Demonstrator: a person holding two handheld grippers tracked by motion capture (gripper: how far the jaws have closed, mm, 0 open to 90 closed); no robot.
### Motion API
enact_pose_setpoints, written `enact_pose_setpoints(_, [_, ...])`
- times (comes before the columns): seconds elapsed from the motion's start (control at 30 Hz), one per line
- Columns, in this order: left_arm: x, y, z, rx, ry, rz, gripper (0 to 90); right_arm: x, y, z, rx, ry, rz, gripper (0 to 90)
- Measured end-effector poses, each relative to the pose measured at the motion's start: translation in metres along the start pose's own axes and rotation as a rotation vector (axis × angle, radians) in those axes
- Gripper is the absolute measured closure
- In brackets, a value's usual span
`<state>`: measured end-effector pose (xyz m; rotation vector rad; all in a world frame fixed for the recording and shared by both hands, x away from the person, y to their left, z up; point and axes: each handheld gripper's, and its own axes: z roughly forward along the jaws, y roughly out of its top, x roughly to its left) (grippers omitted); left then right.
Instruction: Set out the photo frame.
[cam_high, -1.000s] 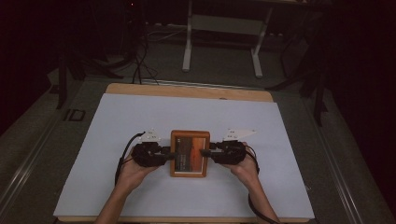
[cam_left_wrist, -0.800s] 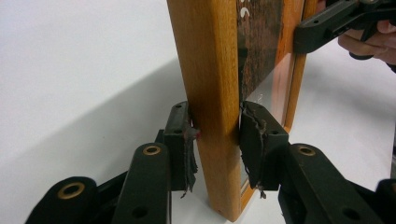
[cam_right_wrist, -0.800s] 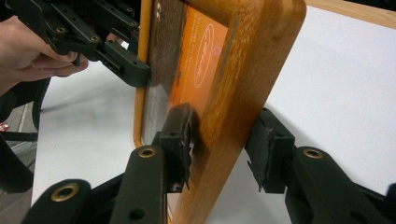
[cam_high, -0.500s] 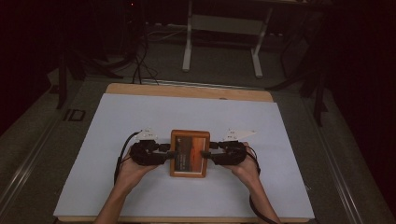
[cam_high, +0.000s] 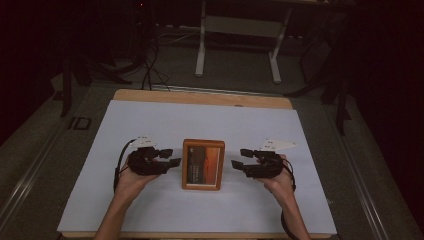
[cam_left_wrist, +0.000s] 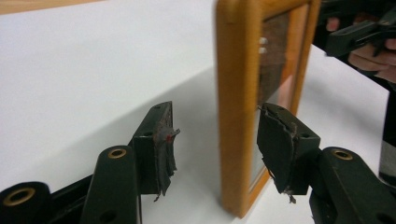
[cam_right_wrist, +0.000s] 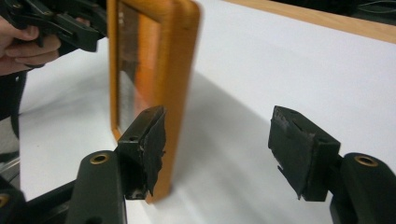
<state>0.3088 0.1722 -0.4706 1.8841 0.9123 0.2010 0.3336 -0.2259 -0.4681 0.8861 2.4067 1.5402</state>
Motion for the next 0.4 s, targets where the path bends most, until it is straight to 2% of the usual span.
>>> enact_pose_setpoints(0.07, [0.006,-0.003,-0.005,0.0,0.049,-0.019,45.6,-0.005,-0.002,-0.007,-0.004,-0.024,0.016,35.2])
enact_pose_setpoints(0.13, [0.013,-0.005,-0.009,-0.006,0.069,-0.049,45.0,-0.012,-0.005,-0.013,0.001,-0.067,0.034,34.2])
enact_pose_setpoints(0.2, [0.02,-0.01,-0.011,-0.004,0.099,-0.078,44.8,-0.014,-0.006,-0.015,0.006,-0.08,0.041,33.9])
enact_pose_setpoints(0.27, [0.023,-0.014,-0.01,0.016,0.139,-0.081,44.5,-0.019,-0.008,-0.017,0.019,-0.104,0.055,32.7])
enact_pose_setpoints(0.3, [0.024,-0.016,-0.008,0.03,0.158,-0.077,43.6,-0.023,-0.011,-0.018,0.045,-0.135,0.061,32.0])
enact_pose_setpoints(0.33, [0.025,-0.018,-0.007,0.049,0.183,-0.078,43.6,-0.023,-0.011,-0.018,0.045,-0.135,0.061,32.0])
enact_pose_setpoints(0.37, [0.026,-0.022,-0.006,0.073,0.209,-0.086,43.4,-0.025,-0.012,-0.018,0.057,-0.156,0.068,30.8])
enact_pose_setpoints(0.4, [0.027,-0.025,-0.006,0.084,0.218,-0.091,43.3,-0.026,-0.014,-0.018,0.067,-0.184,0.086,29.4])
